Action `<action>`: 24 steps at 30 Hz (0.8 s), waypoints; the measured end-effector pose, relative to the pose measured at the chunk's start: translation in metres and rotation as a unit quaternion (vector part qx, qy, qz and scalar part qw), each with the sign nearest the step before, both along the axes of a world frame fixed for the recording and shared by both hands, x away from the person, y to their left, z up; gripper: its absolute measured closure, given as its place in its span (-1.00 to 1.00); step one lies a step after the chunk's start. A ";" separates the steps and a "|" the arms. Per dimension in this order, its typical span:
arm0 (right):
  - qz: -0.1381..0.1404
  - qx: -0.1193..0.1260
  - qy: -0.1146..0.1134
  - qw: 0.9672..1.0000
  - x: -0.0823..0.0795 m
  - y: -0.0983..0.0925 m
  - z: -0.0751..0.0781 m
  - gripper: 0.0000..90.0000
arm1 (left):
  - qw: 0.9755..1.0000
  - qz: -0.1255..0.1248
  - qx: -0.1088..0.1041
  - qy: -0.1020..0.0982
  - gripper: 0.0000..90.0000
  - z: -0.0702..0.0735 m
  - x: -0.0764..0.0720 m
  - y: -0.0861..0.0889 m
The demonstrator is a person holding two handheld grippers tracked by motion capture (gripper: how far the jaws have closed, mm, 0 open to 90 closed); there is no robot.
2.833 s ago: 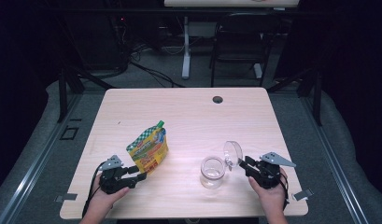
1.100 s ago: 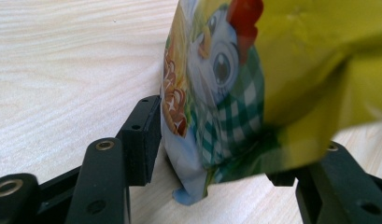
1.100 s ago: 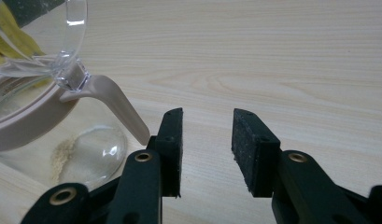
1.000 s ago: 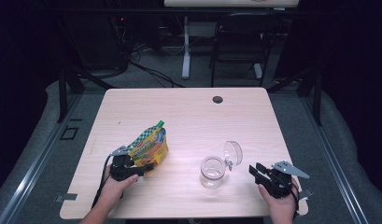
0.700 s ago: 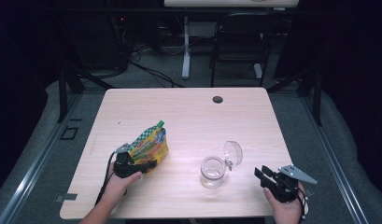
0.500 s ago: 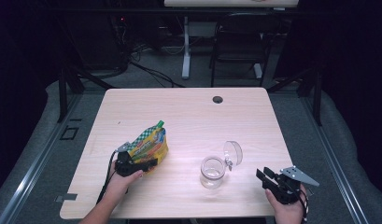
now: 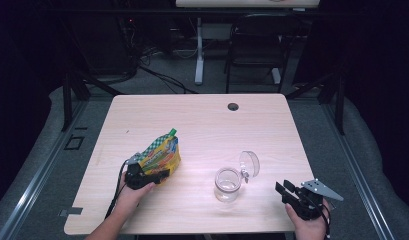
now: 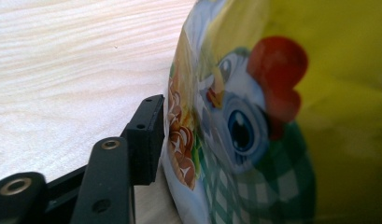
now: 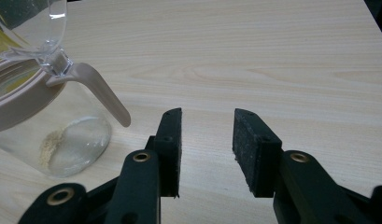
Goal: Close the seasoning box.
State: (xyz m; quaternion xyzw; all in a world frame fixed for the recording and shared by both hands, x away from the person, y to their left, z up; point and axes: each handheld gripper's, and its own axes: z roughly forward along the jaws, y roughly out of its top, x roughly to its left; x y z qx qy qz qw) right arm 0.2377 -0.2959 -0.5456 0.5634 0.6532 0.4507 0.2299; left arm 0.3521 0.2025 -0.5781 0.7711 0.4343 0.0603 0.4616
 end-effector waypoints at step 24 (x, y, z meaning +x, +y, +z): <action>0.002 0.002 0.000 1.000 0.001 0.001 -0.001 0.40 | 1.000 -0.001 0.006 -0.012 0.26 -0.004 -0.002 -0.002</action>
